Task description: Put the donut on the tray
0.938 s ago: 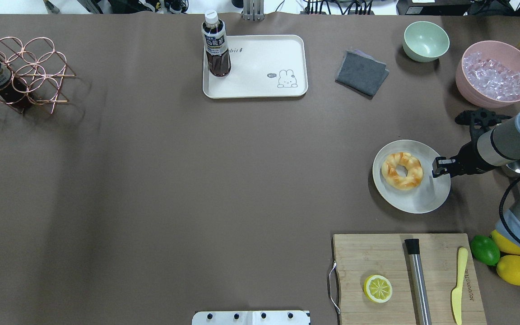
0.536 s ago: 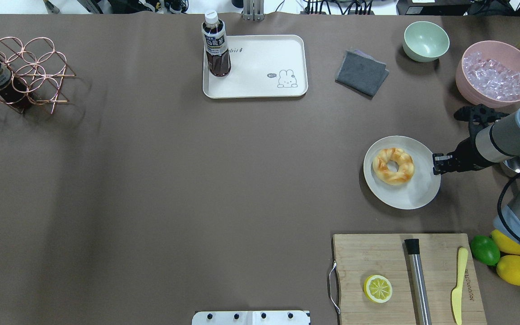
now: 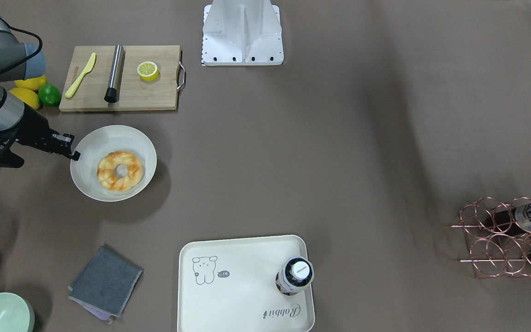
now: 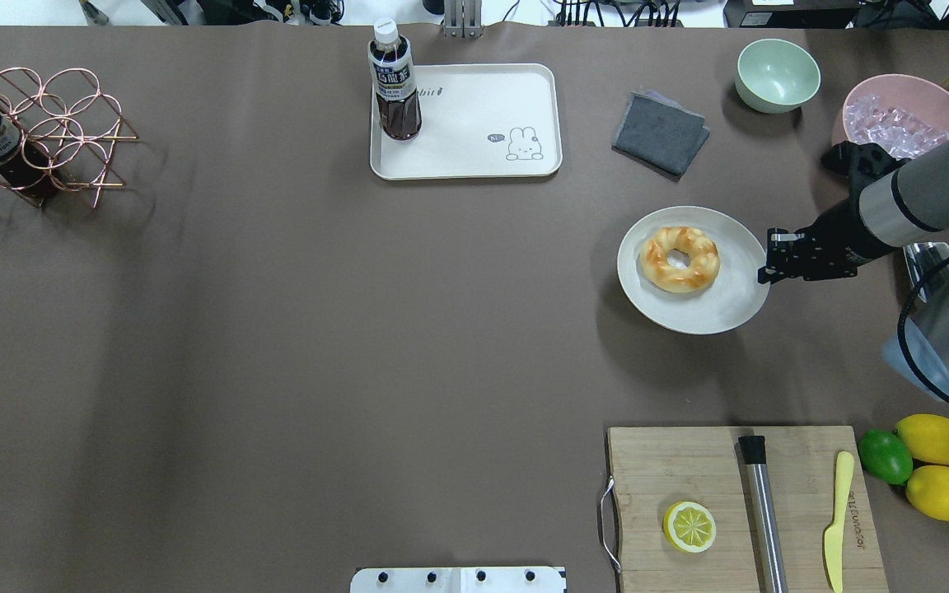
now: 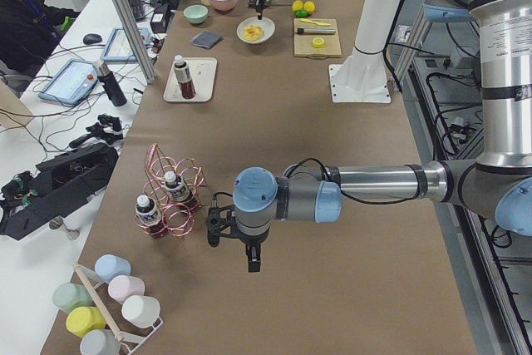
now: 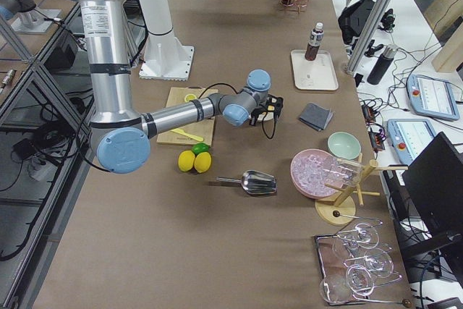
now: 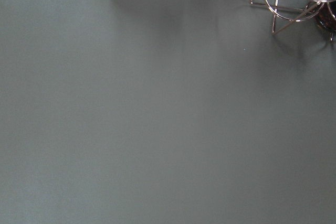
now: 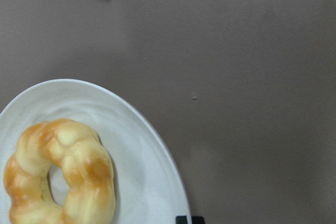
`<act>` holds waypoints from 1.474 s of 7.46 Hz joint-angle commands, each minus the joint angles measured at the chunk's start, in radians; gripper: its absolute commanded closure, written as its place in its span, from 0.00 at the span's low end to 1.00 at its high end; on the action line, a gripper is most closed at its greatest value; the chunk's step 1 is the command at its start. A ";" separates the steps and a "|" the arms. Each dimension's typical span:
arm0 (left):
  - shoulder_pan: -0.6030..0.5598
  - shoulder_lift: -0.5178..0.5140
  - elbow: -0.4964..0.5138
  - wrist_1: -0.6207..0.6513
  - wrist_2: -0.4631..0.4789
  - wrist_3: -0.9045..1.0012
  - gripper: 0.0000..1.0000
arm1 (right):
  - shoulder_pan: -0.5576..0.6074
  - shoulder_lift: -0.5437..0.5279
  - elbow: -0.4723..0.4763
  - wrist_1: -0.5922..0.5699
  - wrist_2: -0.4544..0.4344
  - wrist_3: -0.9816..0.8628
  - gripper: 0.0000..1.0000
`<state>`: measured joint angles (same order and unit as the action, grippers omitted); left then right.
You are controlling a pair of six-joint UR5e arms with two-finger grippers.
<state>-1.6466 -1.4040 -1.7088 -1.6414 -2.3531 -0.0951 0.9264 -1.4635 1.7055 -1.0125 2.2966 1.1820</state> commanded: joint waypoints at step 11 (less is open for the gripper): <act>0.007 -0.007 0.000 0.000 0.000 -0.003 0.02 | 0.000 0.754 -0.729 -0.005 -0.143 0.021 1.00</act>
<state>-1.6404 -1.4084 -1.7062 -1.6414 -2.3531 -0.0981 0.9340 -0.7669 1.0655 -1.0190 2.1776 1.1998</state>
